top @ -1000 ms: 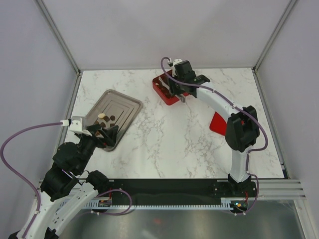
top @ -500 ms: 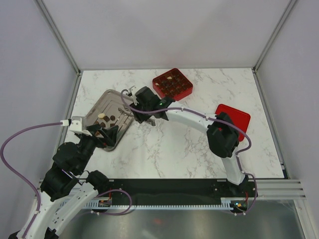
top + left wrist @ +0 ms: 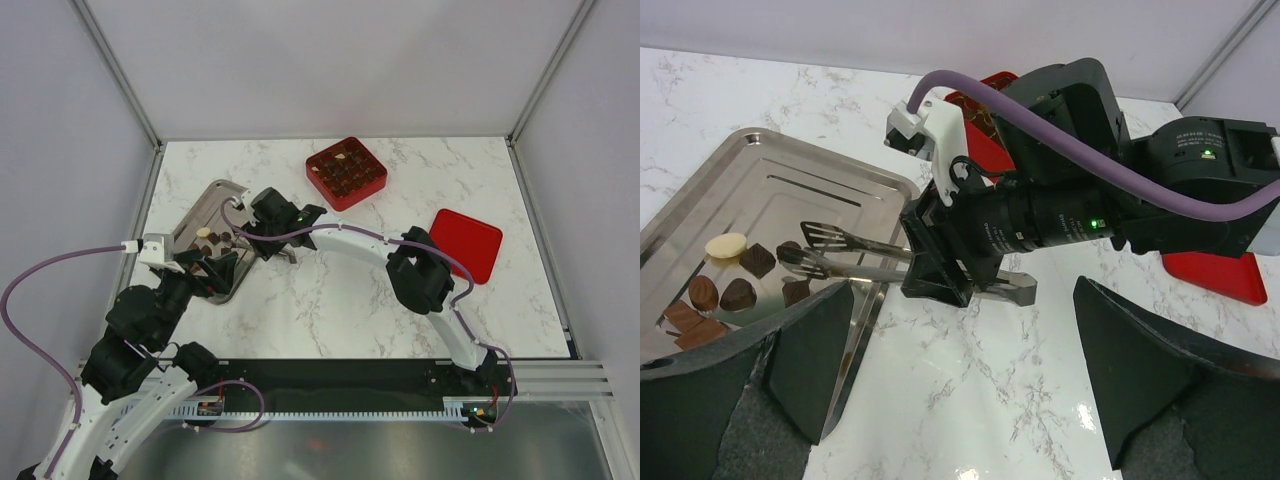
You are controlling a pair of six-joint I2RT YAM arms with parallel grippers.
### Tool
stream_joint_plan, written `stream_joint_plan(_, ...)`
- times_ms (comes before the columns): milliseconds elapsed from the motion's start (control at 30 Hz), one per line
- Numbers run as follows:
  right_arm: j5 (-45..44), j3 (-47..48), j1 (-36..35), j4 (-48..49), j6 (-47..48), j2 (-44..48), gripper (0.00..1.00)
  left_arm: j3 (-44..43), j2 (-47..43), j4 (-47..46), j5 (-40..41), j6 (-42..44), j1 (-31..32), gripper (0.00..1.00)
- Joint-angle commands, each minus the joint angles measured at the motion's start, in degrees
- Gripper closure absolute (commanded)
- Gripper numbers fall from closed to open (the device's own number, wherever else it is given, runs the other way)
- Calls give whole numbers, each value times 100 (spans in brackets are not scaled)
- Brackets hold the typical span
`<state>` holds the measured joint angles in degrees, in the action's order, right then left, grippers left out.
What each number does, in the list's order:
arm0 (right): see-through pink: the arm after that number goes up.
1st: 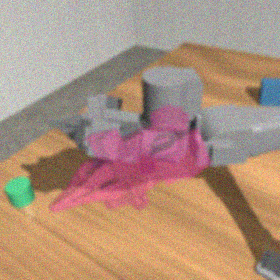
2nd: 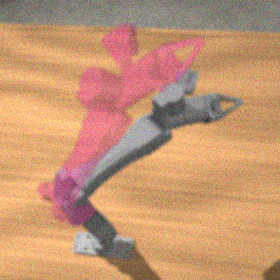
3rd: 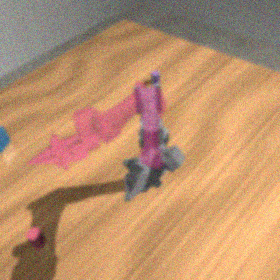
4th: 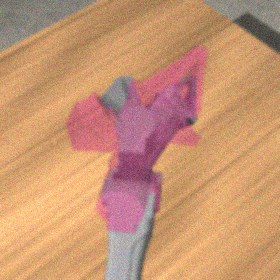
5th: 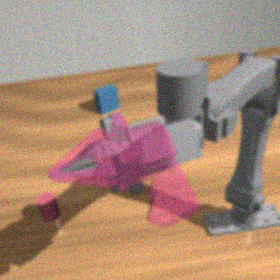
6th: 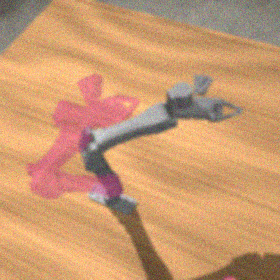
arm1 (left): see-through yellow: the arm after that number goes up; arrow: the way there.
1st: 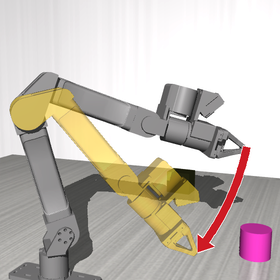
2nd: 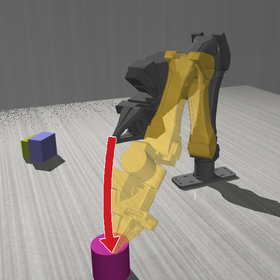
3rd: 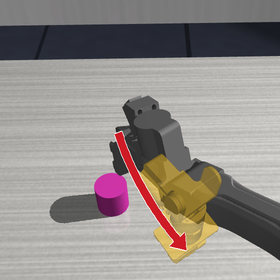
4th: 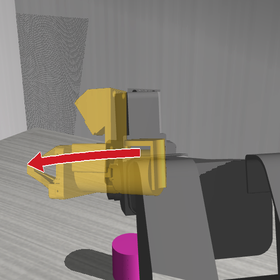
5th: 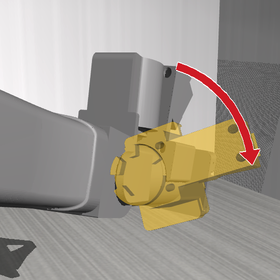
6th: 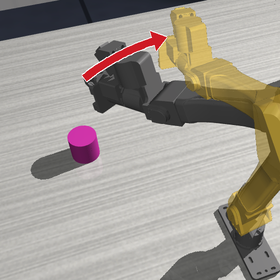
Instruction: Pack the chocolate
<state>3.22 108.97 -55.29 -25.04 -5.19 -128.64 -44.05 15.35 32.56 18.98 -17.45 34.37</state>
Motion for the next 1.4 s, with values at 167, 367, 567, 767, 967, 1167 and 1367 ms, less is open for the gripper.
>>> stream_joint_plan(167,82,468,-43,157,9,-284,48,2,-15,-267,62,207,-9,0)
stream_joint_plan(367,-32,468,-44,131,36,-293,54,2,11,-259,62,198,-9,0)
stream_joint_plan(567,-287,257,-26,104,88,31,59,2,-24,-259,70,190,-9,0)
stream_joint_plan(767,-278,99,88,104,27,409,61,2,-24,-250,62,190,-9,0)
stream_joint_plan(967,-138,-24,395,113,-245,743,62,2,-50,-250,70,190,-9,0)
stream_joint_plan(1167,-252,-393,922,87,-316,1200,62,11,-41,-258,70,181,-9,0)
stream_joint_plan(1367,-673,-1017,1696,60,-334,1763,63,2,-15,-259,53,190,-9,0)
